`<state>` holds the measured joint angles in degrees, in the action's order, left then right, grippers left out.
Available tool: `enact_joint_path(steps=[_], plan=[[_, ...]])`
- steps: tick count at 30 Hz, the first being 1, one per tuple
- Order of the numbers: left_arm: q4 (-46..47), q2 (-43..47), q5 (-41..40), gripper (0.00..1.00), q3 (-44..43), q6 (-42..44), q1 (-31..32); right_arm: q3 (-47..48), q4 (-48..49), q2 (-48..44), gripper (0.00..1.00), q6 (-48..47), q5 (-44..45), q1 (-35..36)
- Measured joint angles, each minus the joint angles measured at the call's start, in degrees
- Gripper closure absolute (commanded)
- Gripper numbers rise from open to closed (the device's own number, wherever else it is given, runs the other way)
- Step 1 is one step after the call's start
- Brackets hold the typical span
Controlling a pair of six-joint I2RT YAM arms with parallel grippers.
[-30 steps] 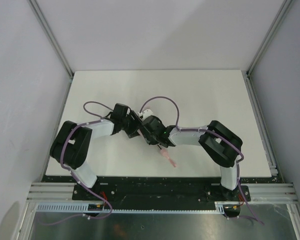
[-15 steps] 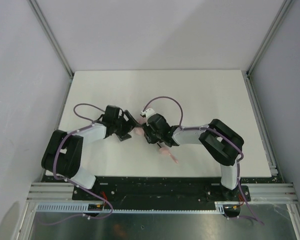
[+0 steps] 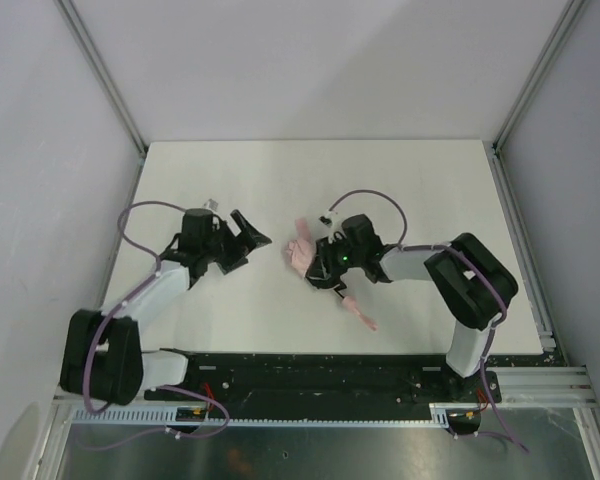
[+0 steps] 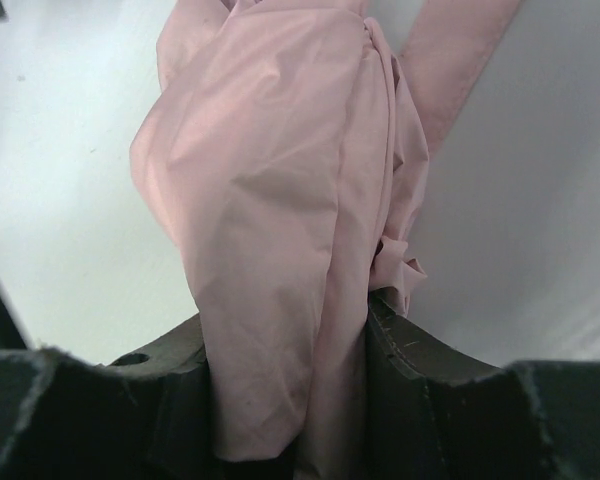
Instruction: Put away the umbrella
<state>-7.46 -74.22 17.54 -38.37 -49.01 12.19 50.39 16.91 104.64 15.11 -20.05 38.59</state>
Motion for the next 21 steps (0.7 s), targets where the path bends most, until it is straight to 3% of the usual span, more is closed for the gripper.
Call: enact_joint_path(steps=[9,15,21], plan=[[7.65,15.15,10.71,0.05,0.5,5.81,0.11,-3.69,-4.94,-8.68,1.0,10.86,-20.33,-11.98],[13.57,18.62,18.25,0.06,1.2,7.74,3.63,-3.67,-6.4,-20.92,1.0,15.37,-28.79,-15.69],[16.39,20.24,20.41,0.07,2.1,9.18,9.57,-3.67,-6.29,-29.79,1.0,21.18,-35.6,-17.68]])
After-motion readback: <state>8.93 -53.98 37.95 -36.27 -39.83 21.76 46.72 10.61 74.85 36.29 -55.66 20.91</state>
